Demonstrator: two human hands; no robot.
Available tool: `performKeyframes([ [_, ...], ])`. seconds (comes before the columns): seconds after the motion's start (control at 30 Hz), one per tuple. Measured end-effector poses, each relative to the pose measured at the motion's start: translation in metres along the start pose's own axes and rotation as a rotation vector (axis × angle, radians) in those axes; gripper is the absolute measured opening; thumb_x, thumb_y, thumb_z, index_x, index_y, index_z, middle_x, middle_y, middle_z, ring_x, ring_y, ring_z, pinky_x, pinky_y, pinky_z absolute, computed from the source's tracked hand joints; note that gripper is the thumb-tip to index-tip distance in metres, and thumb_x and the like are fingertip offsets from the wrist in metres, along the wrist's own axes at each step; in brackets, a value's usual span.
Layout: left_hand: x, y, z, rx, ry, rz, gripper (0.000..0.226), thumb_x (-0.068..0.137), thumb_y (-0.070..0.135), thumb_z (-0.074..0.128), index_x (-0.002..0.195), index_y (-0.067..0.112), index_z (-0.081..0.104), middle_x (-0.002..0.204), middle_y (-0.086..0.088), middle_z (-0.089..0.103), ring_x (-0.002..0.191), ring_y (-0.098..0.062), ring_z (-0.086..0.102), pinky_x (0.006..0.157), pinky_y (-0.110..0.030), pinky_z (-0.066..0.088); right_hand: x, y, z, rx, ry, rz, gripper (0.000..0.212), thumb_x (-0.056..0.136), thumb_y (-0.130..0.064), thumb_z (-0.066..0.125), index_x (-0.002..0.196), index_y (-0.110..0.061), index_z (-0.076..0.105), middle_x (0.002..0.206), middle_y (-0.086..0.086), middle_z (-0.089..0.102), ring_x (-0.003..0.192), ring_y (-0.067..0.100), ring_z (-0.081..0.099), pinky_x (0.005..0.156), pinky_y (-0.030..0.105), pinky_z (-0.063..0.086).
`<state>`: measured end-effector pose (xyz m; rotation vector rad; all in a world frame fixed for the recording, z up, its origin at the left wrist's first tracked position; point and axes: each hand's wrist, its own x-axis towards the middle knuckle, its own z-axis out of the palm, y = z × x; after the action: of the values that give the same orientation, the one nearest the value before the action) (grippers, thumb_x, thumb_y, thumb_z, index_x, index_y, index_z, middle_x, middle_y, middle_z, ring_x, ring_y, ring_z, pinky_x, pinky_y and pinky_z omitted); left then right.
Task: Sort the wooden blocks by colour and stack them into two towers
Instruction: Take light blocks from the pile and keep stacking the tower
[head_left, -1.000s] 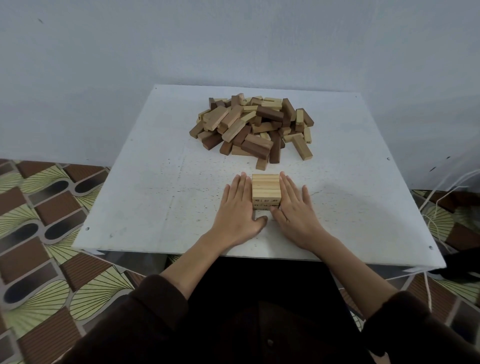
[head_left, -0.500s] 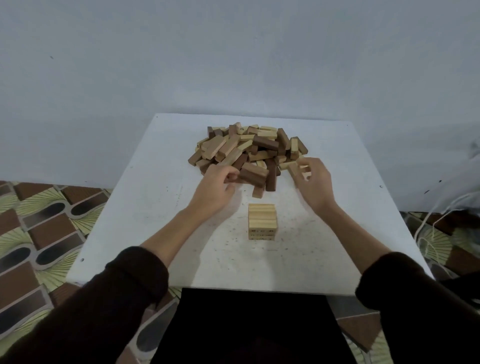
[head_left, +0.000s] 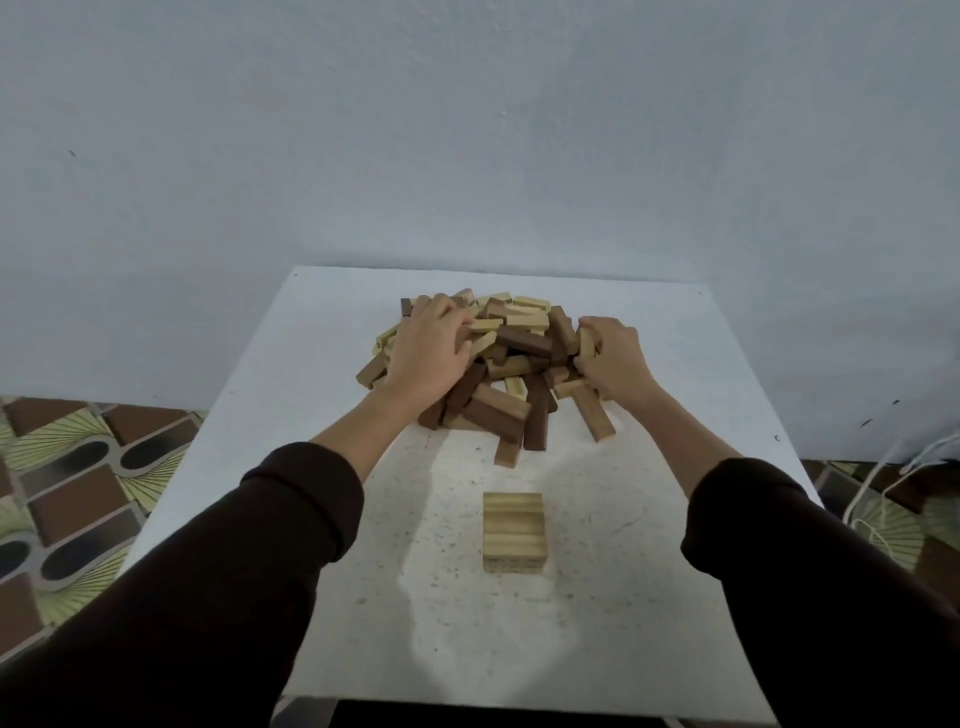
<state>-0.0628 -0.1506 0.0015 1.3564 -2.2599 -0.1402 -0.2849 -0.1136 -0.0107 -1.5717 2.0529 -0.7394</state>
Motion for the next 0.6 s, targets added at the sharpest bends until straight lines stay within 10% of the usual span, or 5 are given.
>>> performKeyframes([
  [0.23, 0.028, -0.004, 0.011, 0.049, -0.153, 0.073, 0.033, 0.096, 0.013, 0.045, 0.127, 0.009, 0.056, 0.127, -0.004, 0.052, 0.118, -0.022, 0.041, 0.094, -0.034, 0.032, 0.008, 0.009, 0.002, 0.029, 0.095, -0.012, 0.045, 0.079, -0.003, 0.060, 0.123, -0.009, 0.054, 0.128, 0.014, 0.042, 0.118, 0.029, 0.040, 0.088, 0.022, 0.032],
  [0.4, 0.050, -0.003, 0.019, 0.120, -0.270, 0.076, 0.027, 0.096, 0.012, 0.044, 0.116, 0.008, 0.062, 0.114, -0.006, 0.056, 0.111, -0.024, 0.044, 0.090, -0.037, 0.035, 0.007, -0.007, -0.010, 0.235, 0.385, -0.031, 0.030, 0.082, 0.003, 0.059, 0.110, -0.003, 0.052, 0.121, 0.006, 0.033, 0.077, 0.002, 0.045, 0.063, 0.000, 0.037],
  [0.6, 0.062, -0.001, 0.019, 0.189, -0.395, 0.059, 0.023, 0.091, 0.008, 0.049, 0.108, 0.004, 0.064, 0.112, -0.013, 0.054, 0.108, -0.028, 0.046, 0.087, -0.039, 0.037, 0.025, -0.035, -0.007, 0.027, 0.186, -0.248, 0.020, 0.085, 0.000, 0.053, 0.095, -0.013, 0.063, 0.110, -0.001, 0.034, 0.100, 0.010, 0.041, 0.082, 0.024, 0.041],
])
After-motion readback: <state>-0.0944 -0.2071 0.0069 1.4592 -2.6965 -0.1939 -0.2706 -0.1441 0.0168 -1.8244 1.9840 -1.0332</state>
